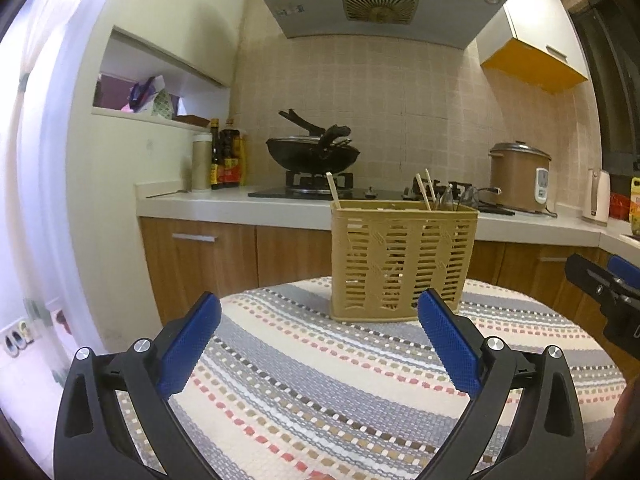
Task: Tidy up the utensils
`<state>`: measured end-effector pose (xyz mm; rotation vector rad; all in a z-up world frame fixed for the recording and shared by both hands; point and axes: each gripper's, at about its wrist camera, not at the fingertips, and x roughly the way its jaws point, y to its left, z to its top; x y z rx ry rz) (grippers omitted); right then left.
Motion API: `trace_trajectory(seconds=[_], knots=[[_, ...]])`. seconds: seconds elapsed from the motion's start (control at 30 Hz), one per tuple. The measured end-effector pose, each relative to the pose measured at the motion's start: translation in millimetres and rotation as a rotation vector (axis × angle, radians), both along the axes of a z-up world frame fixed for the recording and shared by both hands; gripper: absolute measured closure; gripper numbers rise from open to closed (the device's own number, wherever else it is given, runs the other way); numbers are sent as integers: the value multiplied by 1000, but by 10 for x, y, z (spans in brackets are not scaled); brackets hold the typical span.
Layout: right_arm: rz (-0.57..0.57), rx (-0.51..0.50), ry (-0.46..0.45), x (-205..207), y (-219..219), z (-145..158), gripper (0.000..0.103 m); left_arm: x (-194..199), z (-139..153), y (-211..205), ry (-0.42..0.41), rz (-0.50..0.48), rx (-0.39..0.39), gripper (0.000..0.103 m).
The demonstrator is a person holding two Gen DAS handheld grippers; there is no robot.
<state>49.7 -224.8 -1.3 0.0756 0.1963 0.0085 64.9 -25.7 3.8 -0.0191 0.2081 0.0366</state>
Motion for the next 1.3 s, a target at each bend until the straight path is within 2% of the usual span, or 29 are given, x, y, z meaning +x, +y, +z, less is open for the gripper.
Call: trace_trajectory(seconds=[0.37, 0.8, 1.3], knots=[[-6, -2, 21, 26, -8, -35, 12, 14, -10, -9, 5, -5, 1, 8], [-15, 2, -18, -44, -34, 11, 12, -88, 30, -69, -48, -1, 31, 8], [-10, 7, -17, -61, -32, 15, 11, -81, 30, -74, -40, -5, 31, 8]])
